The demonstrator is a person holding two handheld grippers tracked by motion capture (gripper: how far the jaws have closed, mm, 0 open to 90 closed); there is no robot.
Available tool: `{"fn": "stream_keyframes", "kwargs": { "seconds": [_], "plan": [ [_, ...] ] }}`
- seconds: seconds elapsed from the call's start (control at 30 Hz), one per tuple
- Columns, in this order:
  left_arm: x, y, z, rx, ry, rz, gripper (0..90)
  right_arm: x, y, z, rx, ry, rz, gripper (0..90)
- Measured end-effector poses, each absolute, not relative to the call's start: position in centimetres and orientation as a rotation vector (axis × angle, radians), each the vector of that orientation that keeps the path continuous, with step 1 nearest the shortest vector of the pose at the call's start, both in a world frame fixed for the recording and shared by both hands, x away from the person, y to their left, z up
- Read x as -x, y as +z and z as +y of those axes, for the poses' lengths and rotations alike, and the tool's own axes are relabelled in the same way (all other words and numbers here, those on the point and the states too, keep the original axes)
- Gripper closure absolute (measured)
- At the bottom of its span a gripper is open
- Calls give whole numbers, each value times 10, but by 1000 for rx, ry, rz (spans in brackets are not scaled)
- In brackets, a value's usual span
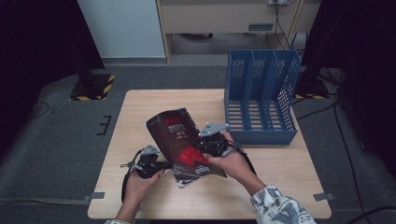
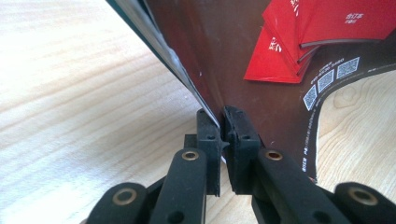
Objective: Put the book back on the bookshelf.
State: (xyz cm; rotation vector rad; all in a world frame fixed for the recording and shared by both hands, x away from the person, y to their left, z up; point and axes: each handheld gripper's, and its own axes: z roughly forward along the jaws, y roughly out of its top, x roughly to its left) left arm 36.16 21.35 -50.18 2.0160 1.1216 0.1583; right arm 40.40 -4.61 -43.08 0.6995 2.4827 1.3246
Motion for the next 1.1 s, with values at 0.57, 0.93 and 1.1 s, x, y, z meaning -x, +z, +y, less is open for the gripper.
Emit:
{"fn": "stream_keyframes", "kwargs": {
  "seconds": [0.57, 0.93, 1.1],
  "plan": [
    [-355, -474, 231, -2016, 414, 1067, 865, -409, -423, -39, -670, 1370, 2426, 850],
    [-352, -469, 229, -2030, 445, 1048, 868, -408, -421, -42, -665, 1369, 2430, 820],
    [-351, -465, 227, -2022, 481, 1049, 868, -408, -420, -45, -648, 1366, 2410, 856]
  ]
}}
